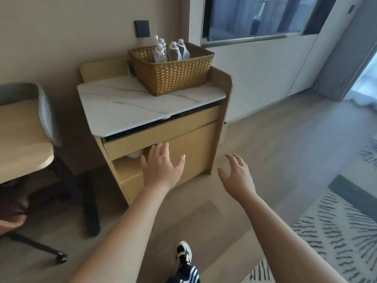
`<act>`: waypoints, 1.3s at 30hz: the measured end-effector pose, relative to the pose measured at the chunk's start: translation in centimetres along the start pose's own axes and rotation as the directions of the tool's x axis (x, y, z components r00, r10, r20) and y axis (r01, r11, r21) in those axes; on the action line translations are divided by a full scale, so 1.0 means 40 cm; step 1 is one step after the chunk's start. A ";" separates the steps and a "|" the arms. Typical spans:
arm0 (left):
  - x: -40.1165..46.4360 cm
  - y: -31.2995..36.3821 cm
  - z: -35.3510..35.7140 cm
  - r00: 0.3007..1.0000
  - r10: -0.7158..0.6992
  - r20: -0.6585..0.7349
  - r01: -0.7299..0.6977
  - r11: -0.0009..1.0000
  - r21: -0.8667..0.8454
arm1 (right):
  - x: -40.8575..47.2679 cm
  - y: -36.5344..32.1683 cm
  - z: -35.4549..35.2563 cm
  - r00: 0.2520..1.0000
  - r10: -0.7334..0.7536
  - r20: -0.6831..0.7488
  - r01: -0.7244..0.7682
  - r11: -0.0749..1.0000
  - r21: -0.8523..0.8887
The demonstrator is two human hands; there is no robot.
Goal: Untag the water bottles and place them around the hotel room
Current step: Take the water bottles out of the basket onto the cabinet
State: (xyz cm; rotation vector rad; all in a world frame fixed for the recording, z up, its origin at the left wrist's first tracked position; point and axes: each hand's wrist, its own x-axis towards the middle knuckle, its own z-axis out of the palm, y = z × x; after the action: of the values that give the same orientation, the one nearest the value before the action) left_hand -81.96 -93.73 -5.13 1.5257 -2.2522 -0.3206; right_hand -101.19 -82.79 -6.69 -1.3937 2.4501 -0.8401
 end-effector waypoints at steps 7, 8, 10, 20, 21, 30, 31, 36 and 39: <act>0.519 0.021 0.019 0.997 -0.036 -0.070 0.035 0.999 -0.020 | 0.571 -0.109 0.031 0.997 -0.077 0.003 0.077 0.997 0.010; 0.579 0.023 0.020 0.996 -0.044 -0.082 0.042 0.999 -0.031 | 0.638 -0.129 0.035 0.996 -0.094 -0.003 0.094 0.995 0.018; 0.688 0.027 0.020 0.993 -0.064 -0.104 0.059 0.997 -0.046 | 0.756 -0.161 0.043 0.992 -0.124 -0.002 0.124 0.992 0.028; 1.138 0.028 0.015 0.953 -0.109 -0.281 0.084 0.992 -0.097 | 1.275 -0.290 0.092 0.957 -0.289 -0.004 0.288 0.950 0.118; 1.183 0.032 0.015 0.943 -0.106 -0.316 0.071 0.990 -0.121 | 1.333 -0.308 0.094 0.951 -0.309 -0.009 0.308 0.941 0.139; 1.590 0.041 0.075 0.885 -0.305 -0.352 0.204 0.933 -0.298 | 1.804 -0.413 0.144 0.898 -0.435 0.065 0.417 0.889 0.188; 1.623 0.037 0.085 0.882 -0.342 -0.324 0.237 0.916 -0.323 | 1.840 -0.422 0.155 0.893 -0.440 0.089 0.420 0.889 0.185; 1.748 0.009 0.126 0.846 -0.513 -0.145 0.414 0.804 -0.427 | 1.959 -0.460 0.220 0.876 -0.428 0.222 0.375 0.895 0.244; 1.789 -0.010 0.148 0.813 -0.575 -0.095 0.477 0.749 -0.460 | 1.994 -0.477 0.258 0.860 -0.435 0.268 0.359 0.888 0.288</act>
State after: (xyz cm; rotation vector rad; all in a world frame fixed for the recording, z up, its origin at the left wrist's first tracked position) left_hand -107.50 -160.30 3.52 1.8169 -1.4049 -0.6977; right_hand -125.61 -161.06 3.81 -1.8141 1.7811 -0.8543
